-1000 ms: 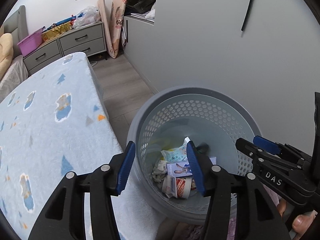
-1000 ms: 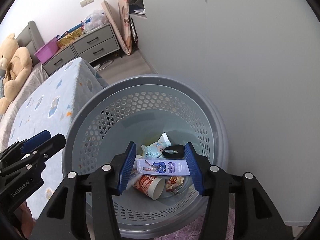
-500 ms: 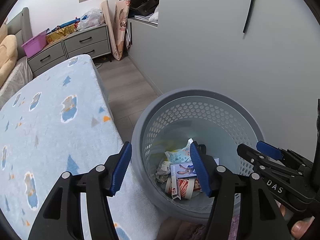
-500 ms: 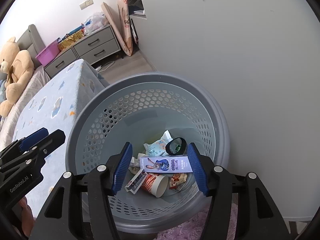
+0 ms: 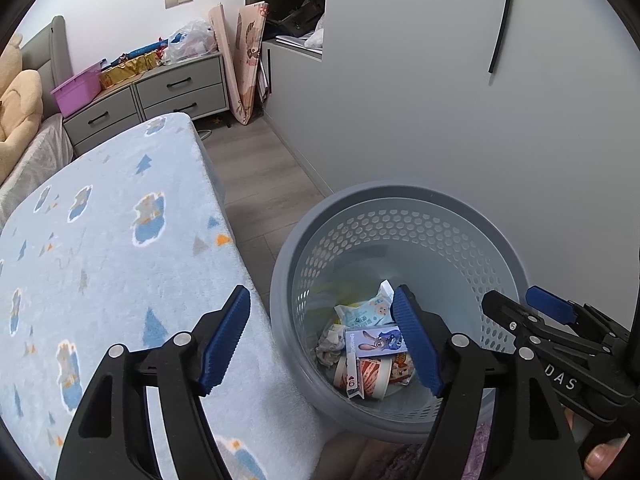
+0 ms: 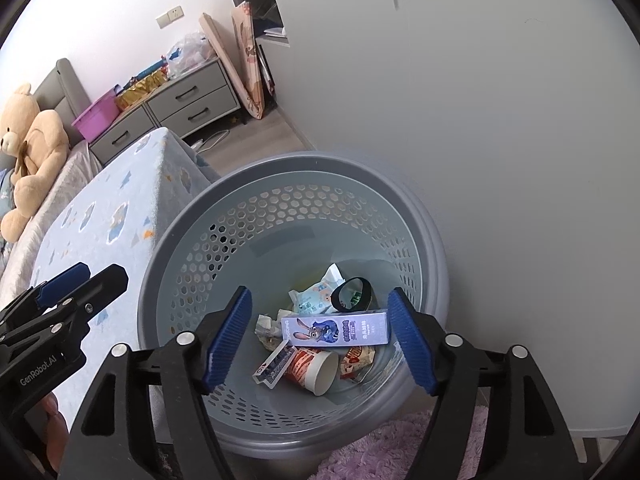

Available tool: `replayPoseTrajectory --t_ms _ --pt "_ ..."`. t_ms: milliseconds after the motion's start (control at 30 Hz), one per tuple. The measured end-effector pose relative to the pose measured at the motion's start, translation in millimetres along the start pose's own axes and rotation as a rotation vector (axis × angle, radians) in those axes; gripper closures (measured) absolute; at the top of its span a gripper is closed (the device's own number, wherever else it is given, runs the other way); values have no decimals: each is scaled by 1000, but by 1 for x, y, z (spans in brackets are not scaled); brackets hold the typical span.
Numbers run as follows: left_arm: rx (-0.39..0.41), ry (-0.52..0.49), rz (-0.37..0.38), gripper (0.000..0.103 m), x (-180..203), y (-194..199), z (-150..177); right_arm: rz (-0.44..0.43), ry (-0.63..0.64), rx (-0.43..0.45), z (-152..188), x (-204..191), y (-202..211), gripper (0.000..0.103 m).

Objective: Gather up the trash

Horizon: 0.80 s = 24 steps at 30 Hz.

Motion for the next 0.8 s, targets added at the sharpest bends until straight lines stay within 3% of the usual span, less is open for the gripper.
replayPoseTrajectory --t_ms 400,800 --pt "18 10 -29 24 -6 7 -2 18 3 17 1 0 8 20" --pt "31 -3 -48 24 -4 12 -2 17 1 20 1 1 11 18"
Point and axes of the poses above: each gripper's, at about its wrist camera, not at the fingertips, and y roughly against the way its jaws point, x to its right, z to its underside, the point moved 8 cm from there along -y, roughly the way its jaws point, and after that the axes turned 11 degrees about y, right-handed, at the moved point
